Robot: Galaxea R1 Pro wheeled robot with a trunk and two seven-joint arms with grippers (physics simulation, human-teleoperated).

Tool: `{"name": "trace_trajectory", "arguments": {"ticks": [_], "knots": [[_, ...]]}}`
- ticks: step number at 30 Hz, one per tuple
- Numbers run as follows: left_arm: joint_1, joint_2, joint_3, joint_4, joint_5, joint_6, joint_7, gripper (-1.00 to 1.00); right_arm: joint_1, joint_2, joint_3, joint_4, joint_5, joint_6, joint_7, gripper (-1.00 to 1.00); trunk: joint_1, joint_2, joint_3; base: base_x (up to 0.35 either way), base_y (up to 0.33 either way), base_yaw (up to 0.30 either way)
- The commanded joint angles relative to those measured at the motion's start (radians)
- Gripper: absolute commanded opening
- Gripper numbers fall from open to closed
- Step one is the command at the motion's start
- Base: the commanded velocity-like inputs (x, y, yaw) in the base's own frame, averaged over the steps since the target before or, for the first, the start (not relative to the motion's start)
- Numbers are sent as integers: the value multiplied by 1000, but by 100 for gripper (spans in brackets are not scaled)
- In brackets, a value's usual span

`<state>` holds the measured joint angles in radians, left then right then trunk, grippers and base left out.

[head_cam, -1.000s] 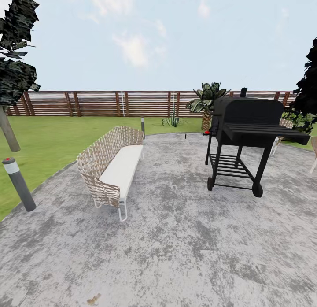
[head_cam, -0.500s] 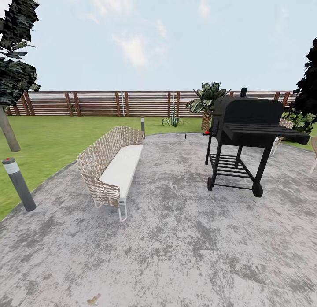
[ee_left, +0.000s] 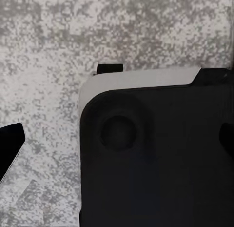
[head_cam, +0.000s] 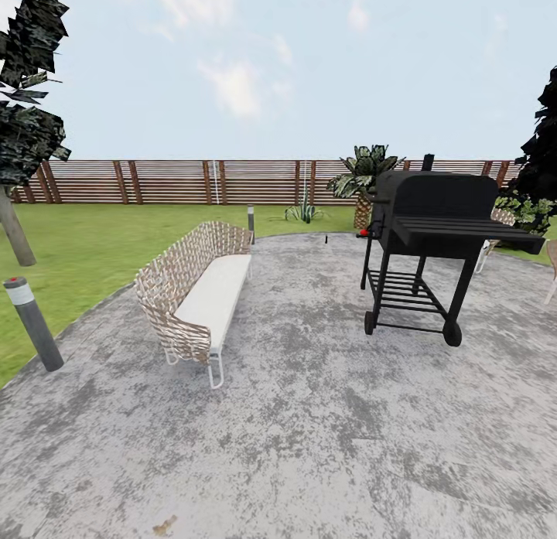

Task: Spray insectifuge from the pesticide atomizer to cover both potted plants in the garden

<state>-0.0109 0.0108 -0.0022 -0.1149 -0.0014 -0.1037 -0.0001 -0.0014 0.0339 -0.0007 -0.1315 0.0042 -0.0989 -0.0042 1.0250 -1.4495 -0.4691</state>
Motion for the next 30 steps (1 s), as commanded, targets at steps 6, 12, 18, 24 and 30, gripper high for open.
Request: {"name": "trace_trajectory", "arguments": {"ticks": [6, 12, 18, 24, 30], "knots": [[-1, 0, 0, -67, 0, -157, 2, 100, 0, -29, -2, -240, 0, -136, 0, 100, 0, 0, -1, 0, 0, 0], [-2, -1, 1, -158, 3, -157, 4, 100, -6, -52, -5, -312, -3, -199, 0, 100, 0, 0, -1, 0, 0, 0], [-34, 1, 1, -224, 2, -195, 10, 100, -31, -54, -5, -406, -4, -216, 0, 100, 0, 0, -1, 0, 0, 0], [-127, 2, 2, -224, -1, -210, 10, 100, -39, -58, -6, -460, -2, -216, 2, 100, 0, 0, -1, 0, 0, 0], [-145, 5, 6, -210, 6, -213, 10, 100, -40, -58, -6, -462, -2, -217, 0, 100, 0, 0, -1, 0, 0, 0]]}}
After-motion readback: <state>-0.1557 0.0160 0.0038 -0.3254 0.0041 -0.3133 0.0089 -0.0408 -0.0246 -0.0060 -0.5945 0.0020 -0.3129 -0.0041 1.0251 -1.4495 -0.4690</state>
